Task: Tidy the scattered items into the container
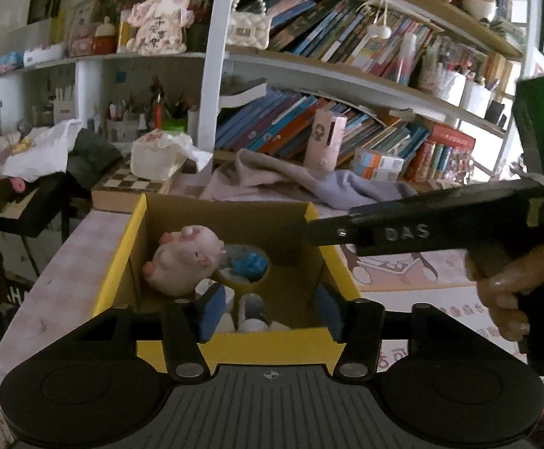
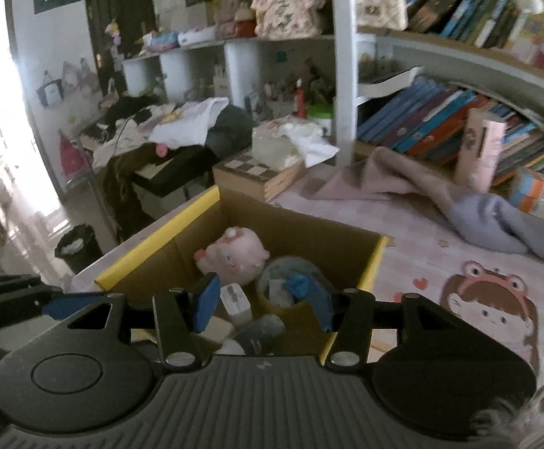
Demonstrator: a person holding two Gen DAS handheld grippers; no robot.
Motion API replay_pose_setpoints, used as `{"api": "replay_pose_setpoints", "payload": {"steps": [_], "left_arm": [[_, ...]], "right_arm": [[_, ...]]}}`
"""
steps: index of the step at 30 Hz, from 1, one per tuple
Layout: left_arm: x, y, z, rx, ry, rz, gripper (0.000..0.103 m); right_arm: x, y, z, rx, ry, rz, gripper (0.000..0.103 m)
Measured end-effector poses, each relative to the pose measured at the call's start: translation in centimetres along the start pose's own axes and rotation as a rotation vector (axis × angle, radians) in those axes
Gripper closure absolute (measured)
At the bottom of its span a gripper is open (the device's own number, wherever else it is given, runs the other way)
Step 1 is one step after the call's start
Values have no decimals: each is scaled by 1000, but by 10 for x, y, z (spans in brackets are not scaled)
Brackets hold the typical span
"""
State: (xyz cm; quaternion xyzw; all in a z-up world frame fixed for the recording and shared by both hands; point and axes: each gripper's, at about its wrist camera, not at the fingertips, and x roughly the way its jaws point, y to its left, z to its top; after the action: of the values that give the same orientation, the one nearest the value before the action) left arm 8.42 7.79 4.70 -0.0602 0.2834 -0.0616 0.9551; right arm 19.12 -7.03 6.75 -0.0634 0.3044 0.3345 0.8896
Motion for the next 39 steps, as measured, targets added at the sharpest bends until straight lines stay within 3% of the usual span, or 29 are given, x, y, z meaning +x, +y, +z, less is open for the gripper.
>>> {"api": "replay_pose_setpoints", "payload": {"steps": [17,27,32,39], "left_arm": [[-51,-20,-42,33,-55,-51,20],[-48,-35,-53,55,-51,-60,17],[-52,-39,-68,52,-16,-45,15],[-44,-47,-83,59,78,-42,15]], "right_arm": [[-88,18,-86,115,-79,-191,52],[-121,22,-132,92,-83,-351,47],[-126,23,-156,106,-59,-395,47],[-124,26,-170,133,-12,-374,42]]}}
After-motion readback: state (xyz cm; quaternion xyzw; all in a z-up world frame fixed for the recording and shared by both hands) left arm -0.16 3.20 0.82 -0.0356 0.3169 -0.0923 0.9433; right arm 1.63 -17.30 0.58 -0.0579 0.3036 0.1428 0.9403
